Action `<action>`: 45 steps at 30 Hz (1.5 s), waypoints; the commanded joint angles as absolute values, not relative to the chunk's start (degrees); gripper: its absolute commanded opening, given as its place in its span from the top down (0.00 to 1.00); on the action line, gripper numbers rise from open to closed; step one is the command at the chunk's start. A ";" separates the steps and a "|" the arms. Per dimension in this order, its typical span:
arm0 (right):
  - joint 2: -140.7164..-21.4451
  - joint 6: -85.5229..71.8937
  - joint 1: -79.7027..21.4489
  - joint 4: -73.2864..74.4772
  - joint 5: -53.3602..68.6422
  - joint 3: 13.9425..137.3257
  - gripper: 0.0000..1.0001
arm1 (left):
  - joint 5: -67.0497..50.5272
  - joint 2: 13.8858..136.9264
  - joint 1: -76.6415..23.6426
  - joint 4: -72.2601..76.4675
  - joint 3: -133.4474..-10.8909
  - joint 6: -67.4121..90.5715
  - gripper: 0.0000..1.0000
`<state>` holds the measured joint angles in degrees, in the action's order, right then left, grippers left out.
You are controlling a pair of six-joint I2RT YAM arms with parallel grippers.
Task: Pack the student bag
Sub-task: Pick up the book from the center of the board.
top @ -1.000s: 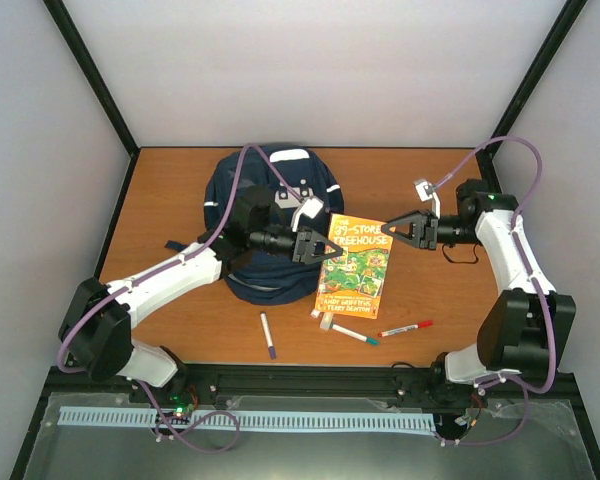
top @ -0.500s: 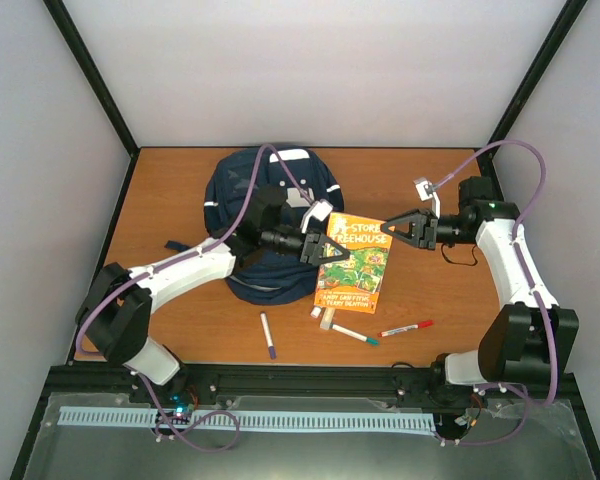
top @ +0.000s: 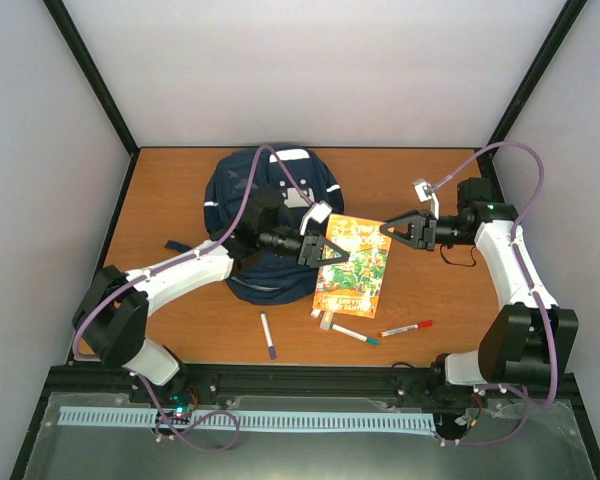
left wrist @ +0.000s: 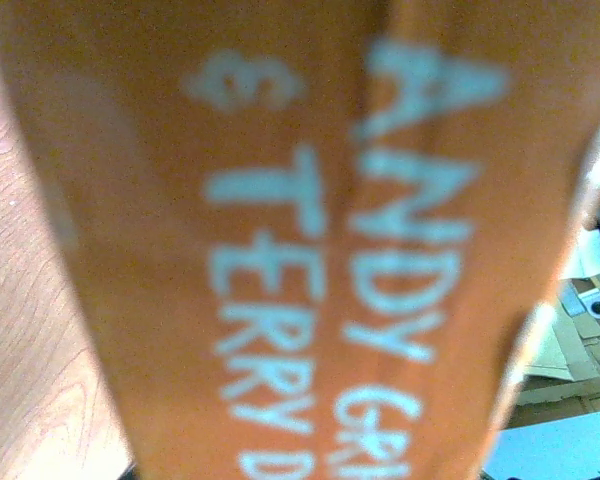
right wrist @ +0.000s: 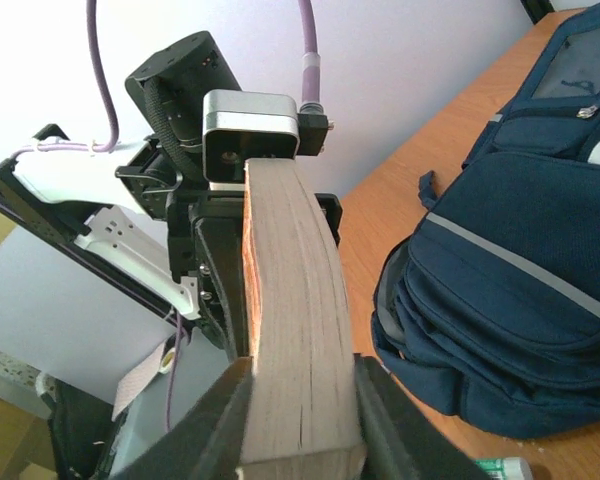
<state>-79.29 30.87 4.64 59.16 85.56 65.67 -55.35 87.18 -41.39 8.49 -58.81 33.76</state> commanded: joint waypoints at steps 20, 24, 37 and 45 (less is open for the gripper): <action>-75.23 31.00 -1.08 58.48 88.49 64.20 0.96 | -55.99 82.46 -42.28 4.95 -62.64 29.18 0.92; -76.92 32.32 -0.23 61.22 89.07 67.95 0.97 | -54.86 81.82 -42.27 3.05 -61.15 28.25 0.77; -78.65 30.29 0.09 60.62 88.13 67.97 0.54 | -49.90 77.48 -42.25 11.65 -54.79 35.46 0.99; -73.97 22.47 -0.86 50.46 85.50 58.67 0.17 | -42.98 75.20 -42.21 21.96 -53.96 43.26 0.99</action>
<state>-76.49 27.29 -0.10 57.58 85.67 61.69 -45.71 77.87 -42.00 11.68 -51.59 38.89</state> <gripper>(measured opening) 0.788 0.228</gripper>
